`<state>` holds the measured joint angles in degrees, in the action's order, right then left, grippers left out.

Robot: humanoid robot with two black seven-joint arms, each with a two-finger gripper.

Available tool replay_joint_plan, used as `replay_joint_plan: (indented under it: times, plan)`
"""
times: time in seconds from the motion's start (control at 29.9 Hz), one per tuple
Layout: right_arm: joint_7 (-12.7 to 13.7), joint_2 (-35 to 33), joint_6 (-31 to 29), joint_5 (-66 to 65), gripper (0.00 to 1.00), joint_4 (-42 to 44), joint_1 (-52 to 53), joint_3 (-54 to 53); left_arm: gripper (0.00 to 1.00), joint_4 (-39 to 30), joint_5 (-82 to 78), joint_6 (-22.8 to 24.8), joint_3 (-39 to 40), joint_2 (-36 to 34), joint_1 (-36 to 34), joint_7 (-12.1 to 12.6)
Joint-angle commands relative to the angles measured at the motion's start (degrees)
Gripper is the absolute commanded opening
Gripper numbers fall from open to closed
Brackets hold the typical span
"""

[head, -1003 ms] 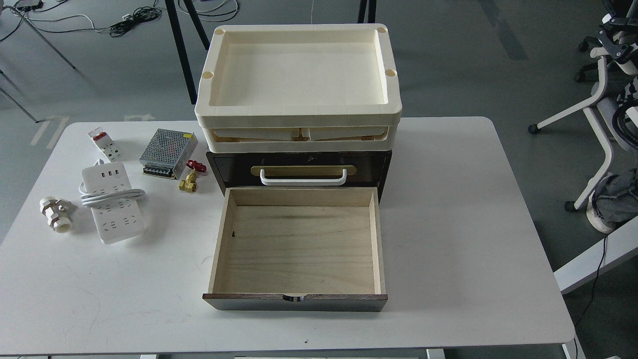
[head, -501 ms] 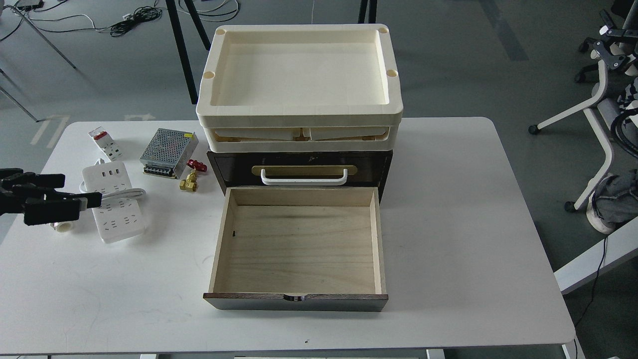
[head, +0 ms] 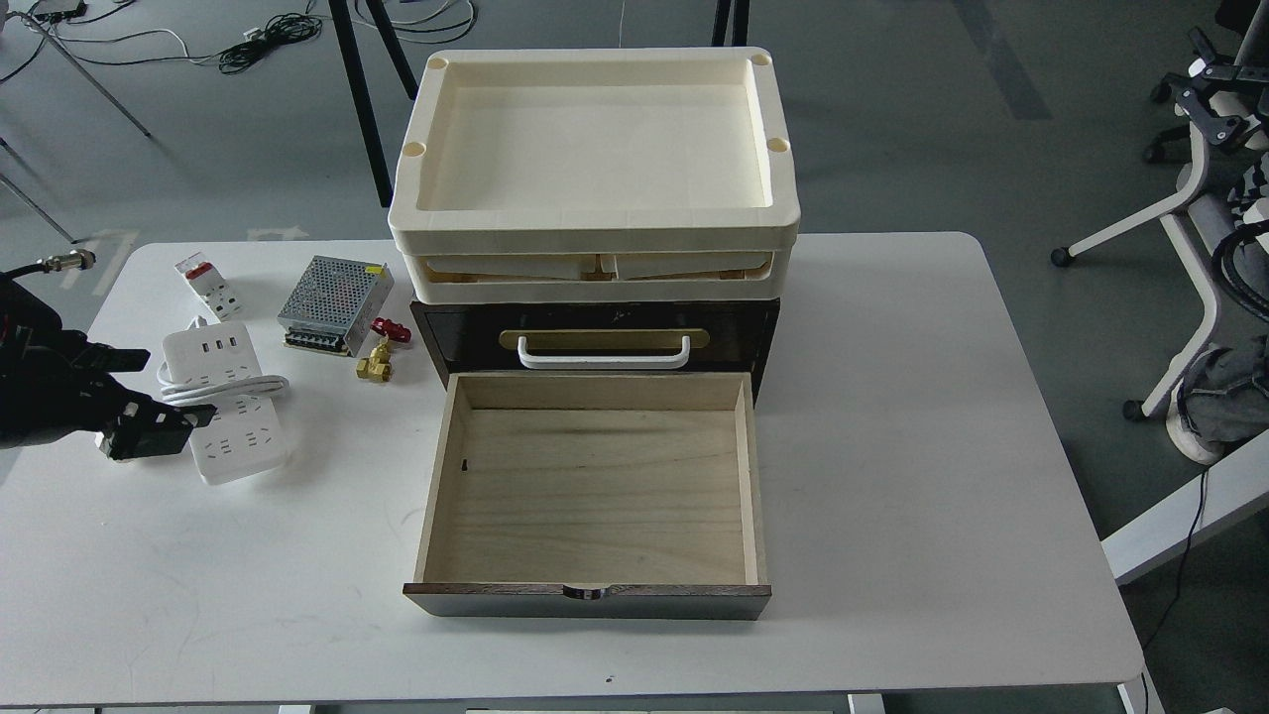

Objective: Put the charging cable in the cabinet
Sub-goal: 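Reach the left gripper toward the white power strip beside the cabinet, then close the left gripper on the white power strip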

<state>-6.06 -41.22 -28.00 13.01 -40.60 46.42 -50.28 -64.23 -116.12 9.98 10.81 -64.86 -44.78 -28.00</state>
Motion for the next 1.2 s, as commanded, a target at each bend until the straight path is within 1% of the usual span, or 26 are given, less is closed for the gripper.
replay_joint_plan:
  times: [0.0, 0.1, 0.2, 0.33, 0.67, 0.8, 0.94, 1.04, 1.17]
  plan:
    - [0.0, 0.0, 0.0, 0.0, 0.99, 0.0, -0.2, -0.1, 0.96, 1.4, -0.2, 0.0, 0.1, 3.5, -0.3, 0.0]
    - [0.0, 0.0, 0.0, 0.0, 0.99, 0.0, -0.3, -0.1, 0.96, 5.0, -0.8, 0.0, 0.0, 7.3, -0.6, 0.0]
    - [0.0, 0.0, 0.0, 0.0, 0.99, 0.0, -0.3, -0.1, 0.96, 9.5, -5.0, 0.0, 0.1, 11.0, -0.7, 0.0]
    - [0.0, 0.0, 0.0, -0.1, 0.99, 0.0, -0.3, -0.1, 0.96, 13.2, -6.8, 0.0, 0.1, 14.0, -0.7, 0.0]
    - [0.0, 0.0, 0.0, 0.0, 0.99, 0.0, -0.3, -0.1, 0.95, 19.2, -6.9, -0.6, 0.0, 17.9, -1.3, 0.0]
    - [0.0, 0.0, 0.0, -0.1, 0.99, 0.0, -0.3, -0.1, 0.94, 23.5, -8.9, -3.2, 0.0, 20.4, -1.4, 0.0]
    - [0.0, -0.1, 0.0, -0.1, 0.99, 0.0, -0.3, -0.1, 0.94, 27.6, -8.9, -3.6, 0.0, 22.7, -1.7, 0.0]
    - [0.0, 0.0, 0.0, -0.1, 0.99, 0.0, -0.4, 0.0, 0.93, 28.4, -8.9, -3.6, -0.5, 23.0, -1.7, 0.0]
    - [0.0, -0.1, 0.0, -0.1, 0.99, 0.1, -0.5, 0.0, 0.93, 28.5, -8.9, -3.6, -3.8, 23.1, -2.1, 0.0]
